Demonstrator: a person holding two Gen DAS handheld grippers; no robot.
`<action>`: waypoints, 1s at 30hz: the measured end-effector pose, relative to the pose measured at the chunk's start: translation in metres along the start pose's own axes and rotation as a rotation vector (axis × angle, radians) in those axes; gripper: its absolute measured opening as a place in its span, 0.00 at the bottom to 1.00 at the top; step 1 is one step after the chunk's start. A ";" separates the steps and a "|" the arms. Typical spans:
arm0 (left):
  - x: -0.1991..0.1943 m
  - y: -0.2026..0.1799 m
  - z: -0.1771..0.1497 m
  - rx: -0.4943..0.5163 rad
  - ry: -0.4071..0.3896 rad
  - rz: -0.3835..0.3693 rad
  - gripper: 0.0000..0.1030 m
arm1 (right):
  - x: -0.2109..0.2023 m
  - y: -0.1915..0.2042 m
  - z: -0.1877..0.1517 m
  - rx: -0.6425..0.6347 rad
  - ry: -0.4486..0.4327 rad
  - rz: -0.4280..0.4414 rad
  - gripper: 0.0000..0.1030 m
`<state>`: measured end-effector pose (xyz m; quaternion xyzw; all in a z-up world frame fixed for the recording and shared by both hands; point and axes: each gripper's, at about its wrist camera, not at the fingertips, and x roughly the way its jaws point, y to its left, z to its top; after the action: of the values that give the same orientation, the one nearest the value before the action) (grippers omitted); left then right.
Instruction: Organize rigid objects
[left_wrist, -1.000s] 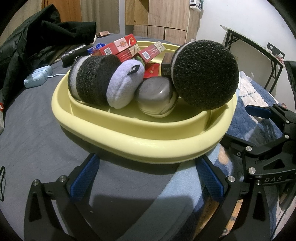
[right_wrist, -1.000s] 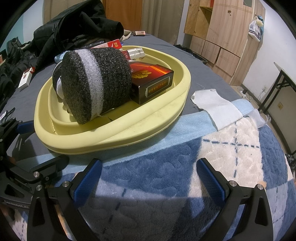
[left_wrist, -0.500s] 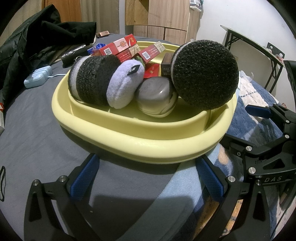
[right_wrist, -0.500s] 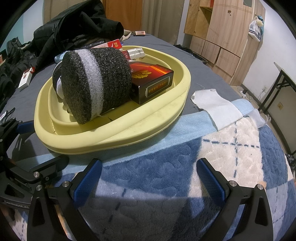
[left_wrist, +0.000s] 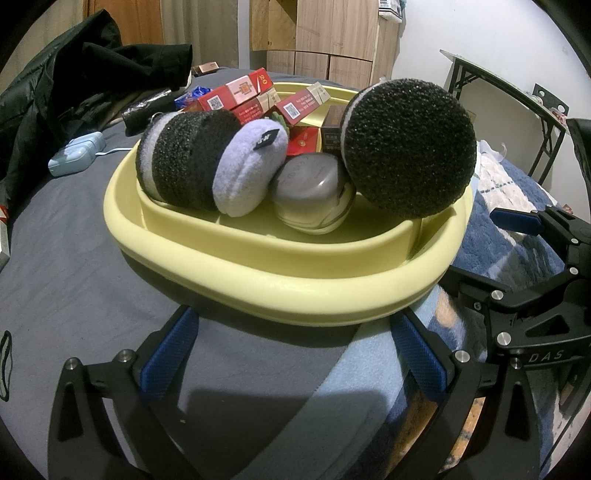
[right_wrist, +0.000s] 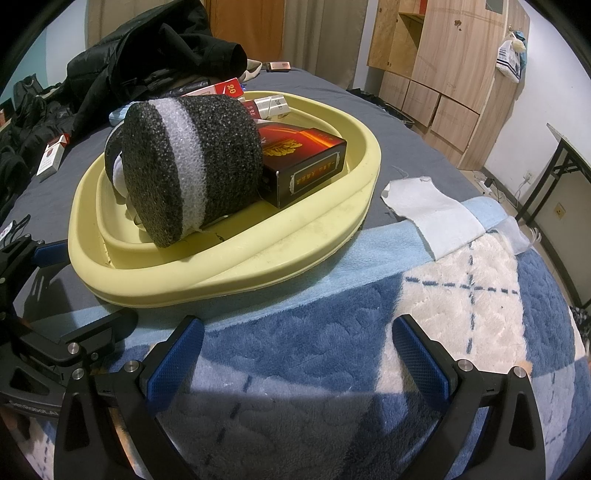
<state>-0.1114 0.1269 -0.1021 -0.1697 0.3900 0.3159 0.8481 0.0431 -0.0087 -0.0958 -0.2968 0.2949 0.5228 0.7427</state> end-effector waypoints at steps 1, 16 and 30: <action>0.000 0.000 0.000 0.000 0.000 0.000 1.00 | 0.000 0.001 0.000 0.000 0.000 0.000 1.00; -0.001 0.000 0.001 0.002 0.000 0.003 1.00 | 0.000 0.001 0.000 0.000 0.000 0.000 1.00; -0.002 -0.001 0.001 0.003 -0.001 0.004 1.00 | 0.000 0.000 0.000 0.000 0.000 0.000 1.00</action>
<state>-0.1112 0.1259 -0.1002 -0.1672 0.3905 0.3172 0.8479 0.0429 -0.0087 -0.0958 -0.2966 0.2951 0.5229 0.7427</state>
